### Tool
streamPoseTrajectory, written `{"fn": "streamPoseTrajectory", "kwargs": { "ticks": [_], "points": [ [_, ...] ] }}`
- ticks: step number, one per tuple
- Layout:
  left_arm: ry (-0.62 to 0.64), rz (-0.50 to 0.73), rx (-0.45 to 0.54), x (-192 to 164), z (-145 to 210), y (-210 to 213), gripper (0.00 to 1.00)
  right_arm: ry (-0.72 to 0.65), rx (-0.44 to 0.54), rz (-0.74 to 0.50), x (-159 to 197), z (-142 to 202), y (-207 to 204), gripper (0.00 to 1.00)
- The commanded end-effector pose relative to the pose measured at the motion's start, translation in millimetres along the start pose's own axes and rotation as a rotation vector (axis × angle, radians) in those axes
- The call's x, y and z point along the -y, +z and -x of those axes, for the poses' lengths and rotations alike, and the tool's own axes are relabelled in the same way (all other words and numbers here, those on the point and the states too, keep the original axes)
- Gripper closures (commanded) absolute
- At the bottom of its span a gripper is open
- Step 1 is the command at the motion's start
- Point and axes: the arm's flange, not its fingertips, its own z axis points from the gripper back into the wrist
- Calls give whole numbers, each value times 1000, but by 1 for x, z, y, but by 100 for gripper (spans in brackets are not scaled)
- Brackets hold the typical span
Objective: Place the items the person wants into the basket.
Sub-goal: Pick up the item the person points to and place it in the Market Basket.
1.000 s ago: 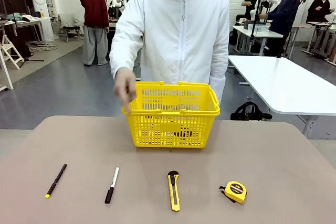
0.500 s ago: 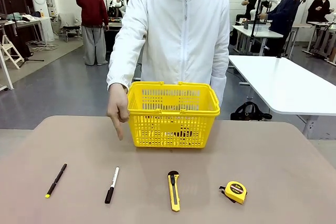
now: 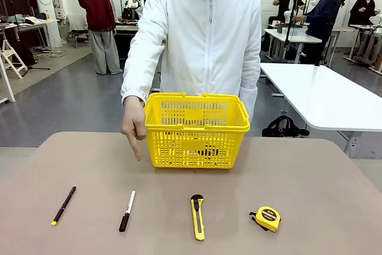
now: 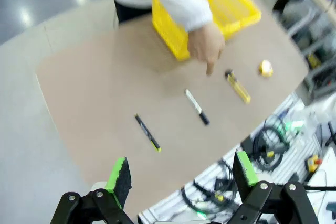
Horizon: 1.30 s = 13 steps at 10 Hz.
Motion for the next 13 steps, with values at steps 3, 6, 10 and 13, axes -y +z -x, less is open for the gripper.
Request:
{"fn": "streamPoseTrajectory", "kwargs": {
  "ticks": [3, 6, 10, 13],
  "points": [
    [82, -283, -324, 101, -28, -130, 0, 13, 10, -15, -1, 0, -2, 0],
    [196, -473, -288, 135, 14, -249, 0, 13, 10, -15, -1, 0, -2, 0],
    [219, -408, -424, 145, 39, -314, 0, 13, 10, -15, -1, 0, -2, 0],
    [212, -417, -437, 144, 46, -321, 0, 13, 10, -15, -1, 0, -2, 0]
  ]
}}
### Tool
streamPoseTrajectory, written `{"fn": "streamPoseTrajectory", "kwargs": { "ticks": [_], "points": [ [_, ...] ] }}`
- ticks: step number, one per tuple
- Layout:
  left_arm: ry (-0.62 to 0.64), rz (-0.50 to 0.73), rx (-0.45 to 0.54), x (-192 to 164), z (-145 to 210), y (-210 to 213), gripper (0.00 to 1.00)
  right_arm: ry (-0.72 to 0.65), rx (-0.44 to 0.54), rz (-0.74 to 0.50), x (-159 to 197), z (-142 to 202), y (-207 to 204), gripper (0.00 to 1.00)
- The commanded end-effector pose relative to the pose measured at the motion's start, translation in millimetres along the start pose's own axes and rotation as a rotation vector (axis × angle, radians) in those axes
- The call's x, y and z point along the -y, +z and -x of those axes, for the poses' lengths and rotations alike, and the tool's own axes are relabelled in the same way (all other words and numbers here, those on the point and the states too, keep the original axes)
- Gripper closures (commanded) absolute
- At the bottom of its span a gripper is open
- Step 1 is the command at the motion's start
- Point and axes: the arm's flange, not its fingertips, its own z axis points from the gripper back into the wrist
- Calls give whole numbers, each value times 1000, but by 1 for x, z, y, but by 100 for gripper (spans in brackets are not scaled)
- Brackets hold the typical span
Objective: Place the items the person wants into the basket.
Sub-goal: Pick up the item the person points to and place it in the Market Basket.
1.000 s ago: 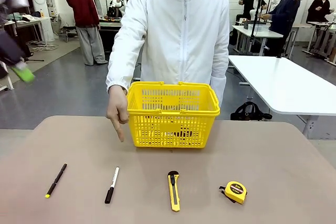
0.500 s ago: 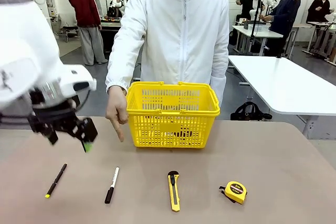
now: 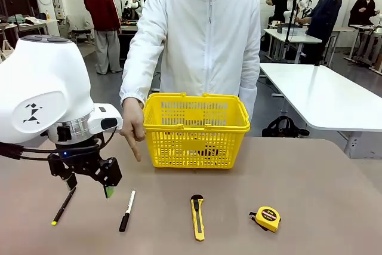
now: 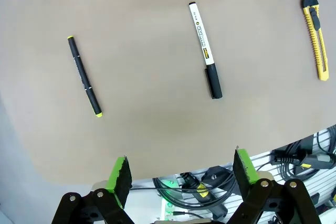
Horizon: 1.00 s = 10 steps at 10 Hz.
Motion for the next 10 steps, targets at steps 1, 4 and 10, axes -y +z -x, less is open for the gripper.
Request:
{"fn": "streamPoseTrajectory", "kwargs": {
  "ticks": [1, 4, 10],
  "points": [
    [-3, -20, 22, 4, 3, 5, 0, 15, 11, -20, 0, 0, -2, 0],
    [-3, -20, 22, 4, 3, 5, 0, 15, 11, -20, 0, 0, -2, 0],
    [114, 41, 16, 55, 15, -74, 0, 15, 11, -20, 0, 0, -2, 0]
  ]
}}
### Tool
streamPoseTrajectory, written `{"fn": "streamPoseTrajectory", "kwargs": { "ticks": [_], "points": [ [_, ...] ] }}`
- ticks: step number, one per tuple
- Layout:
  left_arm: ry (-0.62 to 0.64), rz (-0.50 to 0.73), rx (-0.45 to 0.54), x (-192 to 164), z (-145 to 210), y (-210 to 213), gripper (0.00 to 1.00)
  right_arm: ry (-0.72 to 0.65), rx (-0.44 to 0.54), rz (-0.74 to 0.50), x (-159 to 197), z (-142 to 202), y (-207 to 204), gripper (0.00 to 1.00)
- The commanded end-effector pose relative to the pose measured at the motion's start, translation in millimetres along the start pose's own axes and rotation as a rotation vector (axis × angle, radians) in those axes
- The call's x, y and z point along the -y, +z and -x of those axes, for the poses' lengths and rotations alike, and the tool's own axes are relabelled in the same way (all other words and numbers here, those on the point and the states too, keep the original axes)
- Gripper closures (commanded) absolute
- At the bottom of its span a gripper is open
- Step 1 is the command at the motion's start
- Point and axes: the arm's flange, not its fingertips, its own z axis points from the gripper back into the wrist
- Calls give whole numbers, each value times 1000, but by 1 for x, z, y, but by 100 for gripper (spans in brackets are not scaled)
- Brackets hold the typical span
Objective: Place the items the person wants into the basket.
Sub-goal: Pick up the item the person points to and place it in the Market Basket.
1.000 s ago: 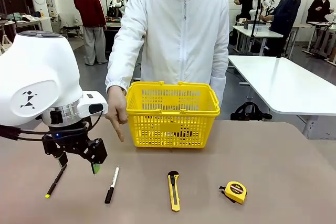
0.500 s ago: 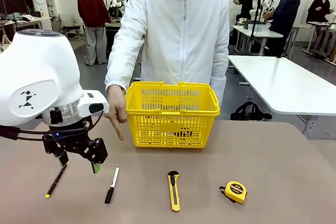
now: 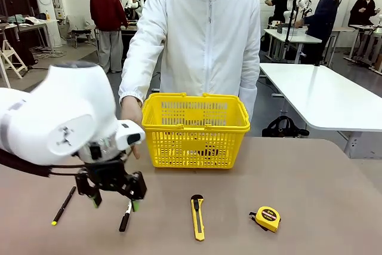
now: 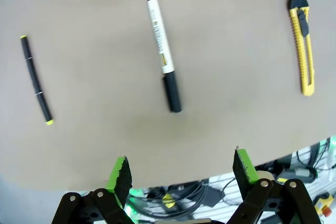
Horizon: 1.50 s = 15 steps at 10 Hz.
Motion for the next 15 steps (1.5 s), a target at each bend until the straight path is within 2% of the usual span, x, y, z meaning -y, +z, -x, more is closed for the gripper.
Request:
{"fn": "streamPoseTrajectory", "kwargs": {
  "ticks": [1, 5, 7, 8, 13, 15],
  "points": [
    [39, -62, 21, 4, 22, -43, 0, 15, 11, -20, 0, 0, -2, 0],
    [15, -129, -2, 2, 16, -77, 0, 15, 11, -20, 0, 0, -2, 0],
    [31, -133, 21, 2, 15, -78, 0, 15, 11, -20, 0, 0, -2, 0],
    [-9, -115, -30, 17, -3, -66, 0, 15, 11, -20, 0, 0, -2, 0],
    [-11, -115, -30, 17, -4, -68, 0, 15, 11, -20, 0, 0, -2, 0],
    [3, -89, -6, 9, -17, -73, 0, 15, 11, -20, 0, 0, -2, 0]
  ]
}}
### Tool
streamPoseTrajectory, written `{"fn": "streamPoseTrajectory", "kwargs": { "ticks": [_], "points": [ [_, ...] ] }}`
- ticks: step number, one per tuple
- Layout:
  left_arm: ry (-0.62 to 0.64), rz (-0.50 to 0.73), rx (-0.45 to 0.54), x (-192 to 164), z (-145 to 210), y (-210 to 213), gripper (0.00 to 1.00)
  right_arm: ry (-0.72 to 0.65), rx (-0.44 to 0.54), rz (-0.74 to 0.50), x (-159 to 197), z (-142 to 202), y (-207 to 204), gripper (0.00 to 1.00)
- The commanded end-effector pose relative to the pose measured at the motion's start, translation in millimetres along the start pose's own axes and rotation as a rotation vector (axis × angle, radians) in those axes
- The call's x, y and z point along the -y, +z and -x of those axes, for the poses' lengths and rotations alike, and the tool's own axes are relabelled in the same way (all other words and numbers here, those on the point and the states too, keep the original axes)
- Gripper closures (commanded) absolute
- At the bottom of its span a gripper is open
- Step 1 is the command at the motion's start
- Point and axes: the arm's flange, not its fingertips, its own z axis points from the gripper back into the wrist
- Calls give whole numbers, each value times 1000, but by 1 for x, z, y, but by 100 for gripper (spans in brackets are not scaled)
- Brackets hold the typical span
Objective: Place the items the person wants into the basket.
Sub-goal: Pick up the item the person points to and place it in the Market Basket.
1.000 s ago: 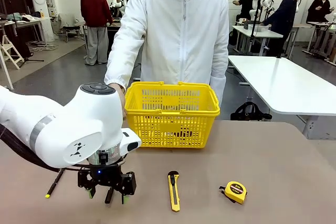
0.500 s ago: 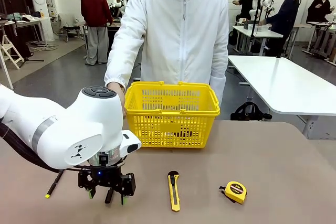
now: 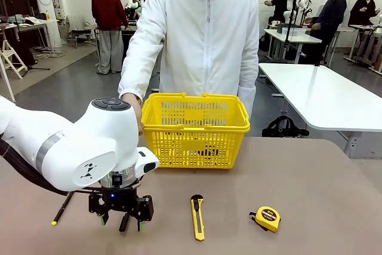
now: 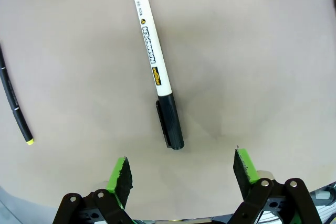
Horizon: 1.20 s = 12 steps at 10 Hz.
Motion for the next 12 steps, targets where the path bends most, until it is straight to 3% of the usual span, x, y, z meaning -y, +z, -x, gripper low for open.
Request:
{"fn": "streamPoseTrajectory", "kwargs": {
  "ticks": [1, 8, 9, 10, 11, 12],
  "points": [
    [17, 23, 30, -7, -17, -4, 0, 14, 11, -20, 0, 0, -2, 0],
    [59, 0, -4, -8, -43, -16, 0, 14, 11, -20, 0, 0, -2, 0],
    [48, 8, 18, -9, -41, -17, 9, 14, 11, -20, 0, 0, -2, 0],
    [50, 9, -2, -9, -42, -19, 57, 14, 11, -20, 0, 0, -2, 0],
    [47, 9, -8, -9, -43, -19, 66, 14, 11, -20, 0, 0, -2, 0],
    [49, 8, -16, -9, -43, -20, 100, 14, 11, -20, 0, 0, -2, 0]
  ]
}}
